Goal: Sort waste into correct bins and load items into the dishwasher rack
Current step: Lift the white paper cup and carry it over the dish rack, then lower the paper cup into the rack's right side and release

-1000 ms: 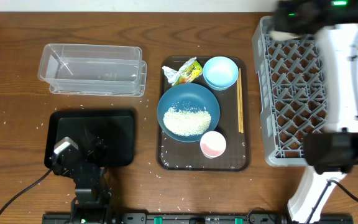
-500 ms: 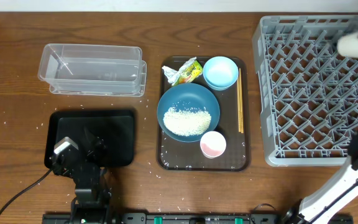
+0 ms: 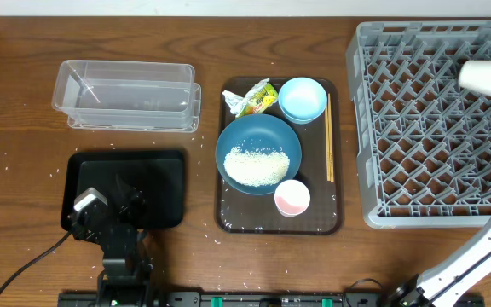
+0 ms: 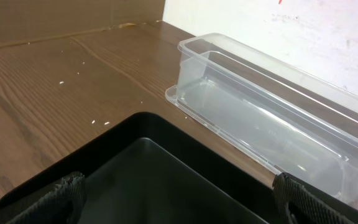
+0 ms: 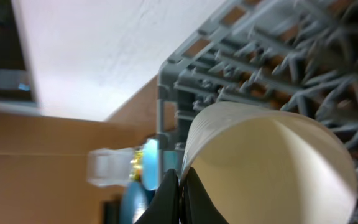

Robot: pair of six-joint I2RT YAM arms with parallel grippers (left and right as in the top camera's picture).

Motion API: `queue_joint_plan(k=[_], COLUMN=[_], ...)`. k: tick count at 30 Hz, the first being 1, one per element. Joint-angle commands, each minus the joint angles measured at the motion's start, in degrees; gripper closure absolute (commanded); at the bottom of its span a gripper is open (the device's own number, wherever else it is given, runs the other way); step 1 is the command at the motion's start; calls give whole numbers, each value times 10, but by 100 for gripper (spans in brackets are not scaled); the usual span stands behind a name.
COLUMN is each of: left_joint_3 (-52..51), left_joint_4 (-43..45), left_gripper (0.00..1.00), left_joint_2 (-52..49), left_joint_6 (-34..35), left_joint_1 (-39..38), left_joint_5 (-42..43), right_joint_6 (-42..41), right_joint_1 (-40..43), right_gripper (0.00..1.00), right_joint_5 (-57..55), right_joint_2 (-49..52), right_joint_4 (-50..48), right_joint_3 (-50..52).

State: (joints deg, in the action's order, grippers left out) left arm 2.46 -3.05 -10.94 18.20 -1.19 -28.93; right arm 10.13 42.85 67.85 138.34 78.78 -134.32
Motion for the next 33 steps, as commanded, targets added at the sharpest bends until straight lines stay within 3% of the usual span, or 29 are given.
queue_joint_plan(k=[1,10,23,33], left_joint_3=[-11,-11,-11,-11], left_joint_4=[-16,-16,-16,-16], left_gripper=[2,2,2,2], left_joint_2=[0,0,0,0], left_joint_6=[-1,-1,-1,-1], left_joint_1=[2,2,2,2], left_joint_5=[-9,-9,-9,-9], right_joint_6=[17,35,49,23], right_joint_1=[0,22,40,63], right_gripper=[99,99,98,86], right_joint_5=[77,14,-144,-189], right_joint_2=[35,51,52,31], right_joint_4=[38,123,123,121], right_joint_3=[2,2,2,1])
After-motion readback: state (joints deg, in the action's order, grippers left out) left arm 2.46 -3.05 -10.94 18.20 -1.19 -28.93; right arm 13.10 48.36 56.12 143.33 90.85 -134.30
